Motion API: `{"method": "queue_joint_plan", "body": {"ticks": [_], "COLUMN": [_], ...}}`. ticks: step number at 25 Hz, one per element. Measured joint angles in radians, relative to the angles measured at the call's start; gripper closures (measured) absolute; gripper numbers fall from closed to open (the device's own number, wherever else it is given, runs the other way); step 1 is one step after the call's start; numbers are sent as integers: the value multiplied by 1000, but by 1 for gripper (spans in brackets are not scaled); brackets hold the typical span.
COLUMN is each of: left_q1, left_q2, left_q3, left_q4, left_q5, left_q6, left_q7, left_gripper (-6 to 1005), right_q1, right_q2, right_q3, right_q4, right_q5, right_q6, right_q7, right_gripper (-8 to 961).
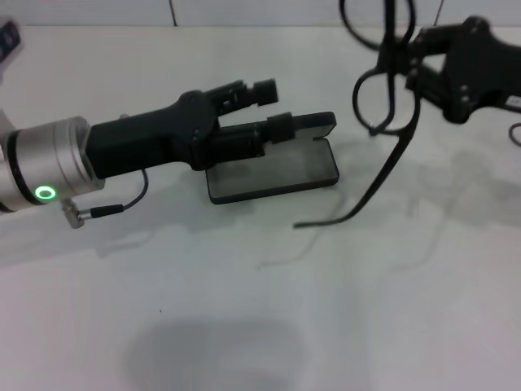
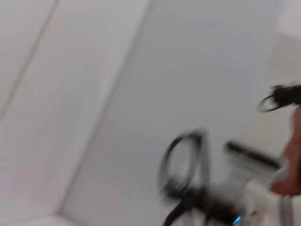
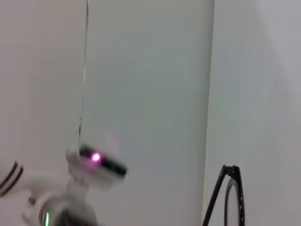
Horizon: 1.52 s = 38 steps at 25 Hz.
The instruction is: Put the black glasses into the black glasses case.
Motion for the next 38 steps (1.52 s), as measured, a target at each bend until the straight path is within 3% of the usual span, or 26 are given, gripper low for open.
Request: {"method": "queue_joint_plan", "body": {"ticks": [5,9,14,17,28,38], "left_q1": [-14,-44,-90,-110,-123,-122], "left_q2": [-7,-33,-81,-94,-96,-91], "left_q3": [2,1,3,4,5,-3], "left_q4": [-1,3,4,4,4,4], "left_q5": [93,179,278,288,217,191], "left_q6": [-42,-57,-64,-52,132,146], "left_q7": [-3,2,52,65,115,118], "left_gripper": [124,123,124,124,123,123], "right_q1": [-3,9,51,68,84,87], "right_q2": [2,7,9,9,10,10], "right_q3": [23,16,15,10,-22,-69], "right_q4": [10,11,59,88,140,153], "right_q5": [102,131,132,126,130,133], "right_q6": [-30,-37,-29,-19,30,39], "right_q7": [-20,-36,-45,-54,-94,-95], "right_gripper": [857,857,857,857,857,857]}}
